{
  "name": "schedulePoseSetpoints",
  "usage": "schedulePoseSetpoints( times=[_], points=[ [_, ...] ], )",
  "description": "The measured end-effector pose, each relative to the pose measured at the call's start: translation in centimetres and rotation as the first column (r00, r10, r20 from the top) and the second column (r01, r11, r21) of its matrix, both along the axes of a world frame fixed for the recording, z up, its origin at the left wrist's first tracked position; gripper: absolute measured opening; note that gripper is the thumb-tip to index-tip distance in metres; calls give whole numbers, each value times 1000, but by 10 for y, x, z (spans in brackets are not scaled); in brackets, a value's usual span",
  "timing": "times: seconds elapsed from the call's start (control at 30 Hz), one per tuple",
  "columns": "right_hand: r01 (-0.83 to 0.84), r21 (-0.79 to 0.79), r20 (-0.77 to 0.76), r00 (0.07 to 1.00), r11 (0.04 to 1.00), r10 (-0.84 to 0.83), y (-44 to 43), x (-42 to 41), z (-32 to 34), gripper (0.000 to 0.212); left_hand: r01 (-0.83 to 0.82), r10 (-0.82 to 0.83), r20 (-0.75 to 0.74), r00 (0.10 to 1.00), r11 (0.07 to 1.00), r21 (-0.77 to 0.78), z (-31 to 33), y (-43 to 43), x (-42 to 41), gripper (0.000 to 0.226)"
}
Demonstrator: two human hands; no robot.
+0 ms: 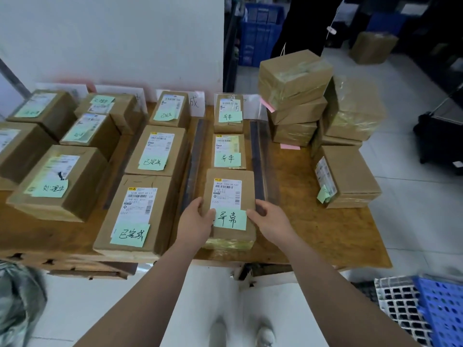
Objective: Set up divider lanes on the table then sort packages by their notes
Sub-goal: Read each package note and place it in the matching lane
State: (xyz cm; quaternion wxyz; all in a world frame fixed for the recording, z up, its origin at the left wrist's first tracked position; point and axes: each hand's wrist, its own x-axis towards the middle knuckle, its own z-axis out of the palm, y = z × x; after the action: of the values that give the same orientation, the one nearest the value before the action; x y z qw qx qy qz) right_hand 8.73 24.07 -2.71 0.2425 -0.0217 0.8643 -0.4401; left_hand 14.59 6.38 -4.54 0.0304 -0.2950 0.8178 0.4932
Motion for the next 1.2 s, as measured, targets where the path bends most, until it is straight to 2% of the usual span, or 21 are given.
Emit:
schedulePoseSetpoints(
  times=[0.07,0.1,0.17,0.27,0.43,0.6,0.73,1.0,1.1,1.2],
  points=[
    [-8,45,-68,998,999,11,5,-4,9,52,20,-26,-79,997,997,-71,16,4,-3,16],
    [-3,71,-98,995,997,10,9,-6,14,54,37,-49,-123,991,994,-100,25,7,-5,14],
    [7,127,-178,984,992,16,20,-10,24,55,79,-103,-182,978,987,-138,42,14,-11,27],
    [36,207,-276,961,978,23,45,-14,40,53,98,-128,-188,974,982,-160,64,32,-22,47],
    [182,268,-307,947,946,-95,103,-25,54,53,164,-197,-207,958,972,-166,82,82,-43,50],
    [311,321,-290,932,895,-220,172,-47,57,49,332,-349,-174,921,936,-120,78,142,-78,53],
    [344,296,-299,919,891,-256,221,-72,52,45,392,-394,-108,913,919,-41,68,190,-112,53],
    [256,251,-201,957,934,-208,271,-136,27,48,346,-348,67,935,937,49,30,256,-173,52],
    [178,233,-164,976,956,-141,275,-156,14,48,312,-317,119,941,948,61,16,271,-189,53],
    [95,198,-103,992,976,-76,273,-168,3,54,212,-240,140,961,960,184,7,282,-199,50]
  ],
)
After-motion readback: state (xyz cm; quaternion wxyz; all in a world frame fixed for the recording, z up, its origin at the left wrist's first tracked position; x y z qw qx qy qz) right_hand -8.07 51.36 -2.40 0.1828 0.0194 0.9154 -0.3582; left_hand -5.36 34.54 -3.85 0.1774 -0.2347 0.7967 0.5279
